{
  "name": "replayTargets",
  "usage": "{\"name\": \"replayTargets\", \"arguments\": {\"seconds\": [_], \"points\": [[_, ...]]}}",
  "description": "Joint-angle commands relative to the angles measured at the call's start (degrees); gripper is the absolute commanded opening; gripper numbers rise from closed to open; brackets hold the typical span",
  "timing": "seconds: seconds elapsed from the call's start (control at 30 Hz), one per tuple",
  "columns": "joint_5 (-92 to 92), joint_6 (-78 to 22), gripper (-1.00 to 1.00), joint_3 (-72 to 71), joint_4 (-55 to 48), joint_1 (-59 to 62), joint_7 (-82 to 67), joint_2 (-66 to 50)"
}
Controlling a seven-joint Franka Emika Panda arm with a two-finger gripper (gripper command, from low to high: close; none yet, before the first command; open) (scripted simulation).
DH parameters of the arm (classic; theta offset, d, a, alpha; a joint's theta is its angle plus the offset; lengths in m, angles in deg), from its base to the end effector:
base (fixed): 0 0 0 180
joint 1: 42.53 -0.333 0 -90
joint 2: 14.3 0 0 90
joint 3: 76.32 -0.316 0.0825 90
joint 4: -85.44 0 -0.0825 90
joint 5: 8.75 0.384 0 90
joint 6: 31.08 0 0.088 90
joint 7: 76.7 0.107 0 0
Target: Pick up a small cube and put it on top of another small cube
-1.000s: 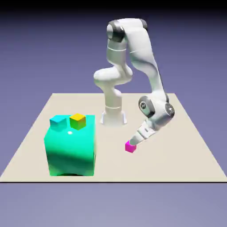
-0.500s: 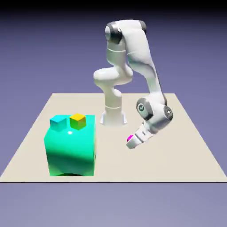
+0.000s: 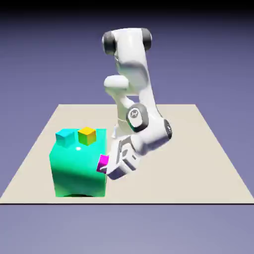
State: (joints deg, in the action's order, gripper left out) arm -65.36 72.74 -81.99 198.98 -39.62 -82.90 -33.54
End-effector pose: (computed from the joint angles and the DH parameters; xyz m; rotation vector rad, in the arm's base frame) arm 0.5728 -0.0436 0.2937 2.1277 0.7403 -0.5801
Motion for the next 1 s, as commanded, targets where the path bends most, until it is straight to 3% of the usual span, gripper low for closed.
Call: {"name": "replayTargets", "arguments": {"seconds": [0.0,0.5,0.7,0.83,0.87,0.97], "points": [[0.98,-0.36,-1.00,2.08,-0.08,-0.73,-0.51,0.89],[17.14,-6.57,-1.00,33.23,-1.28,-11.65,-8.58,14.23],[25.62,-9.01,-1.00,38.57,0.12,-19.93,-2.08,17.53],[24.11,0.38,-1.00,40.28,8.01,-17.94,-0.41,16.42],[24.11,0.38,1.00,40.28,8.01,-17.94,-0.41,16.42],[24.91,-4.56,1.00,39.38,3.86,-18.98,-1.29,17.01]]}}
